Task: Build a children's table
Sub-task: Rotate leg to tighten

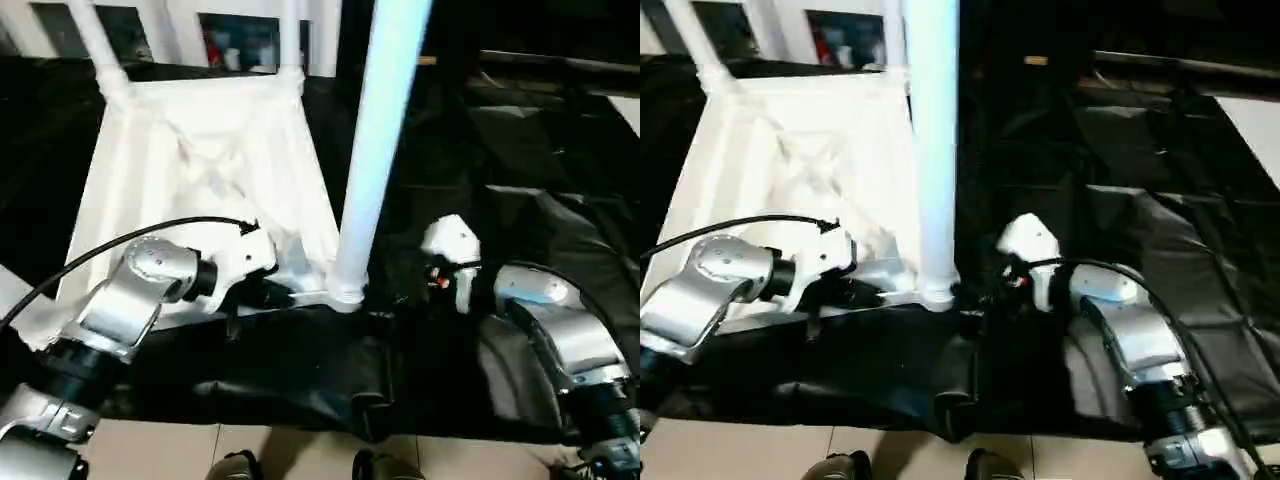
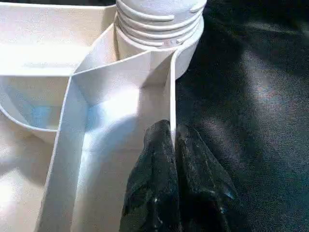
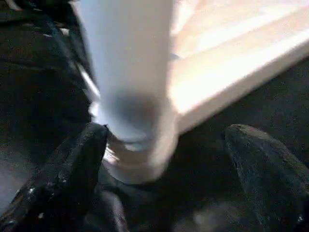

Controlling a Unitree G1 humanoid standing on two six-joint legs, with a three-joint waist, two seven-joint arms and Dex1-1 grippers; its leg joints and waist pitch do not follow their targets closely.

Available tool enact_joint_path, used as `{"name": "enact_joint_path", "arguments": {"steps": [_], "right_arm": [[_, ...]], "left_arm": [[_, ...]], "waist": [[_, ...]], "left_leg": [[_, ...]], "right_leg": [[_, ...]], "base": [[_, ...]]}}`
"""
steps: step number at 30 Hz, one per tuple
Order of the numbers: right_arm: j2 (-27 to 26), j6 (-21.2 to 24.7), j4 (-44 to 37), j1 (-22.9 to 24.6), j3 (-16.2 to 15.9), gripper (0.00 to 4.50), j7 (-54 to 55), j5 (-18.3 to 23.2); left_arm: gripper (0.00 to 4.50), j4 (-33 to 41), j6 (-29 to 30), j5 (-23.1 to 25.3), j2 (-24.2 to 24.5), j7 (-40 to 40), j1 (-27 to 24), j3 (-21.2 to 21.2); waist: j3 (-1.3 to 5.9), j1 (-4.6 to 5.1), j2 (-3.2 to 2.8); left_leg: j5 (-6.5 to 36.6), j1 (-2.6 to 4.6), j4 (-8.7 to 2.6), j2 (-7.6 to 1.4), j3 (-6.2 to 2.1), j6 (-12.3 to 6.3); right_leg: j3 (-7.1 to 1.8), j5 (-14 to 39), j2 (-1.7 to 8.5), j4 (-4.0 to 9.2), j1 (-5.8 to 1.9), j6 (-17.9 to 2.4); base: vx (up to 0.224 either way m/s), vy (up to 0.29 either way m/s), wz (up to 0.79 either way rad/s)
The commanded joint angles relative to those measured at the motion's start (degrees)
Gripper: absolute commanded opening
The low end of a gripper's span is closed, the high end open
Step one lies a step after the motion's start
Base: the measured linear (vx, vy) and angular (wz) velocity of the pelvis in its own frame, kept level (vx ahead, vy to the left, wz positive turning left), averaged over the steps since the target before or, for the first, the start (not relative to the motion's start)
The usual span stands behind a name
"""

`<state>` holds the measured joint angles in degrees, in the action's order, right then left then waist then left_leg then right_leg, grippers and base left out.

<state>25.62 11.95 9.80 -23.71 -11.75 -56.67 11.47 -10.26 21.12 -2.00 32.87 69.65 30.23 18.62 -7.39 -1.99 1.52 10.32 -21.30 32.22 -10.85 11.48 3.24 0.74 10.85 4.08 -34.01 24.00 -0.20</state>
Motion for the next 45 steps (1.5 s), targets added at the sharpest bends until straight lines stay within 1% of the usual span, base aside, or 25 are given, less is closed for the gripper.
{"name": "enact_joint_path", "arguments": {"steps": [1,2,3,5,6,8,10,12,13,16,17,19,27,31,37,40,41,42,43,44,45], "right_arm": [[-0.17,-0.72,0.18,-0.72,-1.44,4.21,-2.02,-0.13],[-0.12,-1.15,0.44,-0.86,-2.34,4.21,-3.15,-0.33],[-0.1,-1.25,0.52,-0.9,-2.57,4.21,-3.44,-0.38],[-0.07,-1.54,0.79,-1.06,-3.03,4.21,-4.01,-0.57],[-0.08,-1.66,0.91,-1.13,-3.15,4.21,-4.16,-0.7],[-0.59,-2.45,2.62,-1.88,-3.44,4.21,-3.78,-1.67],[-0.81,-2.62,3.33,-2.2,-3.53,4.21,-3.7,-1.93],[-0.9,-2.69,3.71,-2.36,-3.56,4.21,-3.7,-2.02],[-1.01,-2.64,4.0,-2.51,-3.5,3.94,-3.72,-1.92],[-1.12,-2.66,4.42,-2.73,-3.4,3.81,-3.87,-1.57],[-1.2,-2.67,4.54,-2.77,-3.29,3.69,-3.92,-1.39],[-1.53,-2.94,4.81,-2.79,-2.99,3.44,-3.99,-1.11],[-2.08,-3.47,5.38,-2.85,-2.7,2.81,-4.4,-0.71],[-2.22,-3.6,5.54,-2.87,-2.8,2.72,-4.57,-0.6],[-2.66,-3.86,5.77,-2.6,-2.86,2.72,-4.84,-0.8],[-3.91,-3.2,6.92,-2.3,-2.19,2.72,-1.22,-1.68],[-5.1,-2.56,8.38,-2.39,-1.65,2.72,2.82,-2.94],[-5.1,-2.56,8.38,-2.39,-1.65,2.72,2.82,-2.94],[-5.25,-2.52,8.49,-2.39,-1.58,2.71,3.17,-3.01],[-7.93,-1.61,10.68,-2.45,-0.34,2.71,9.91,-4.25],[-9.63,-1.07,11.49,-2.39,0.45,2.69,13.48,-4.54]], "left_arm": [[0.0,-0.68,0.63,0.56,-0.97,1.91,-1.0,4.33],[0.0,-0.71,0.6,0.51,-0.91,1.93,-0.95,4.35],[0.0,-0.7,0.6,0.5,-0.89,1.93,-0.94,4.36],[0.0,-0.58,0.66,0.47,-0.81,2.06,-0.97,4.34],[0.0,-0.51,0.7,0.46,-0.78,2.14,-1.0,4.31],[0.0,-0.35,0.82,0.55,-0.77,2.22,-1.06,4.18],[0.0,-0.3,0.84,0.59,-0.74,2.23,-1.1,4.13],[0.0,-0.28,0.86,0.63,-0.72,2.19,-1.12,4.12],[0.0,-0.34,0.85,0.69,-0.68,2.17,-1.11,4.09],[0.0,-0.44,0.82,0.73,-0.61,2.15,-1.1,4.07],[0.0,-0.41,0.84,0.73,-0.58,2.14,-1.11,4.08],[0.0,-0.33,0.95,0.73,-0.52,2.2,-1.15,4.17],[0.0,-0.47,1.0,0.78,-0.51,2.36,-1.18,4.26],[0.0,-0.41,1.06,0.8,-0.41,2.44,-1.29,4.29],[0.0,-0.44,1.24,0.83,-0.35,2.65,-1.42,4.37],[0.0,-1.92,2.61,2.0,-1.44,-0.13,-0.96,4.22],[0.0,-3.52,3.27,3.15,-2.87,-3.3,-0.32,3.89],[0.0,-3.52,3.27,3.15,-2.87,-3.3,-0.32,3.89],[0.0,-3.64,3.32,3.21,-3.01,-3.52,-0.26,3.87],[0.0,-5.88,4.2,4.39,-5.61,-7.65,0.78,3.6],[0.0,-6.86,4.83,4.77,-6.96,-9.19,1.28,3.69]], "waist": [[3.28,0.08,0.15],[3.28,0.02,0.12],[3.31,-0.04,0.05],[3.39,-0.16,0.04],[3.4,-0.14,0.15],[3.4,-0.12,0.26],[3.42,-0.1,0.22],[3.48,-0.11,0.19],[3.47,-0.12,0.17],[3.57,-0.12,0.19],[3.55,-0.13,0.06],[3.54,-0.11,0.13],[3.62,-0.16,0.14],[3.64,-0.16,0.14],[3.68,-0.15,0.12],[3.65,-0.11,0.13],[3.45,-0.01,0.19],[3.32,-0.03,0.12],[3.09,0.03,0.23],[3.0,0.13,0.29],[2.62,0.19,0.24]], "left_leg": [[6.14,0.89,-3.29,-2.19,-0.47,-4.74],[5.98,0.96,-3.28,-2.2,-0.48,-4.84],[5.59,1.01,-3.26,-2.22,-0.48,-4.95],[4.25,0.96,-3.11,-2.17,-0.43,-5.42],[3.85,0.88,-3.05,-2.11,-0.41,-5.67],[3.97,0.81,-3.03,-2.06,-0.43,-5.73],[4.2,0.8,-2.99,-2.04,-0.44,-5.59],[4.01,0.84,-2.96,-2.09,-0.44,-5.62],[3.94,0.88,-2.95,-2.06,-0.43,-5.68],[3.21,0.85,-2.86,-2.03,-0.44,-5.99],[3.15,0.89,-2.87,-2.05,-0.45,-6.05],[3.03,0.87,-2.82,-2.03,-0.43,-6.3],[2.57,0.88,-2.71,-2.01,-0.43,-6.53],[2.51,0.89,-2.67,-2.0,-0.42,-6.58],[2.02,0.87,-2.61,-1.97,-0.42,-6.88],[2.23,0.88,-2.64,-1.99,-0.43,-6.77],[2.92,0.87,-2.72,-2.03,-0.37,-6.55],[3.66,0.89,-2.8,-2.03,-0.4,-6.1],[7.21,0.95,-3.08,-2.03,-0.54,-4.32],[8.16,1.0,-3.17,-2.11,-0.53,-3.59],[11.19,1.17,-3.41,-2.02,-0.52,-2.08]], "right_leg": [[-2.0,2.54,2.99,2.76,-2.62,-15.86],[-1.96,2.25,2.94,2.7,-2.58,-15.92],[-1.92,1.78,2.93,2.61,-2.59,-16.0],[-1.93,-0.43,2.92,2.37,-2.69,-16.25],[-1.92,-1.3,2.9,2.27,-2.76,-16.44],[-1.88,-0.73,2.96,2.32,-2.83,-16.46],[-1.9,0.2,3.02,2.35,-2.86,-16.54],[-1.9,-0.08,3.03,2.29,-2.86,-16.54],[-1.88,-0.27,2.95,2.28,-2.84,-16.59],[-1.87,-1.46,2.93,2.1,-2.96,-16.82],[-1.87,-1.63,2.93,2.09,-2.91,-16.92],[-1.83,-1.99,2.9,2.04,-2.94,-17.07],[-1.82,-2.63,2.89,1.89,-3.02,-17.38],[-1.81,-2.77,2.87,1.86,-3.02,-17.52],[-1.8,-3.59,2.85,1.76,-3.06,-17.67],[-1.79,-3.02,2.88,1.82,-3.05,-17.63],[-1.83,-1.77,2.92,2.01,-2.9,-17.62],[-1.81,-0.29,2.94,2.19,-2.78,-17.47],[-1.86,5.86,3.09,2.82,-2.75,-16.31],[-1.95,7.73,3.16,3.03,-2.6,-15.89],[-2.03,13.42,3.16,3.71,-2.21,-14.65]], "base": [[0.0,0.0,0.0],[0.0,0.0,0.0],[0.0,0.0,0.0],[0.0,0.0,0.0],[0.0,0.0,0.0],[0.0,0.0,0.0],[0.0,0.0,0.0],[0.0,0.0,0.0],[0.0,0.0,0.0],[0.0,0.0,0.0],[0.0,0.0,0.0],[0.0,0.0,0.0],[0.0,0.0,0.0],[0.0,0.0,0.0],[0.0,0.0,0.0],[0.0,0.0,0.0],[0.0,0.0,0.0],[0.0,0.0,0.0],[0.0,0.0,0.0],[0.0,0.0,0.0],[0.0,0.0,0.0]]}}
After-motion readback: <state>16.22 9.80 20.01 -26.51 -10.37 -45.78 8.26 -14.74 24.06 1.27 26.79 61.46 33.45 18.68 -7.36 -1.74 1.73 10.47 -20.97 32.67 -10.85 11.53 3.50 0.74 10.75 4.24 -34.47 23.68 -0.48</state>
